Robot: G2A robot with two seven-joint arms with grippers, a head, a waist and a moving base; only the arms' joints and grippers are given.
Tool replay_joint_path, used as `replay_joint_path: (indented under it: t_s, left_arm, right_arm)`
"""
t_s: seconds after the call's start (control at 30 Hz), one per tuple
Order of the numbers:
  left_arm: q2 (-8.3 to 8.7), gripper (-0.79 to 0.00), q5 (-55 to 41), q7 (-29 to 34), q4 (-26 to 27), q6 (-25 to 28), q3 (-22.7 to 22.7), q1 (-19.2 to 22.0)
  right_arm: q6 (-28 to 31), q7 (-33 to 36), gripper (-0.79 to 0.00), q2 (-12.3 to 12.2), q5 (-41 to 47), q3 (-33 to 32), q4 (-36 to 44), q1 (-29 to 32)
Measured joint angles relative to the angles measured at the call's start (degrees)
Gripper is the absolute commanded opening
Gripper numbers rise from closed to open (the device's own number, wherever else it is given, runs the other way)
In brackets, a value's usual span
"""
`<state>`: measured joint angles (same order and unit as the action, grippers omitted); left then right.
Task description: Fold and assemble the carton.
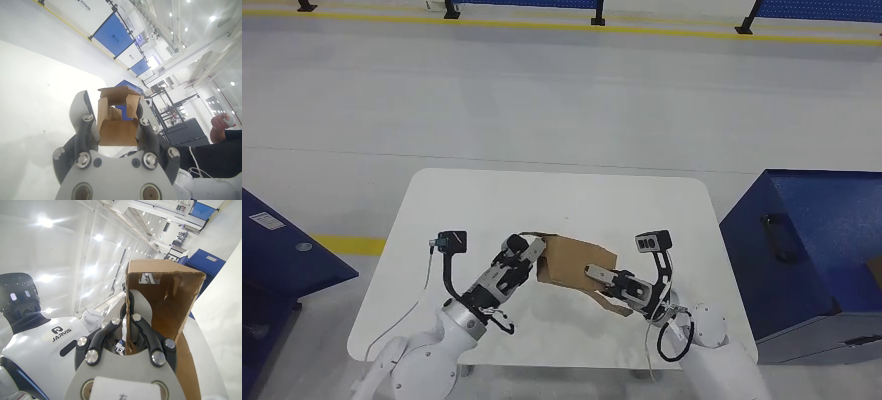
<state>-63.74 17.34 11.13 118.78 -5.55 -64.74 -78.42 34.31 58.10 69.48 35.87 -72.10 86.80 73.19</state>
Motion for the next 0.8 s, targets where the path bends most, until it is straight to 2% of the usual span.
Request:
replay_joint_path:
  t_s: [0.27,0.33,0.8]
  left_arm:
    - [-0.63,-0.465,-0.48,0.38,-0.67,0.09,0.92,1.00]
    - [-0.71,-0.496,-0.52,0.67,-0.63,0.19,0.81,0.92]
    - [-1.20,-0.480,-0.36,-0.46,0.22,1.50,-1.00,-0.69]
  right_arm:
    - [0.02,-0.06,-0.785,-0.13,-0.43,-0.05,-0.13,0.38]
    - [-0.08,-0.16,-0.785,-0.15,-0.43,0.02,-0.11,0.35]
    - [-0.11,-1.85,-0.785,-0.13,-0.32,0.23,-0.35,-0.32]
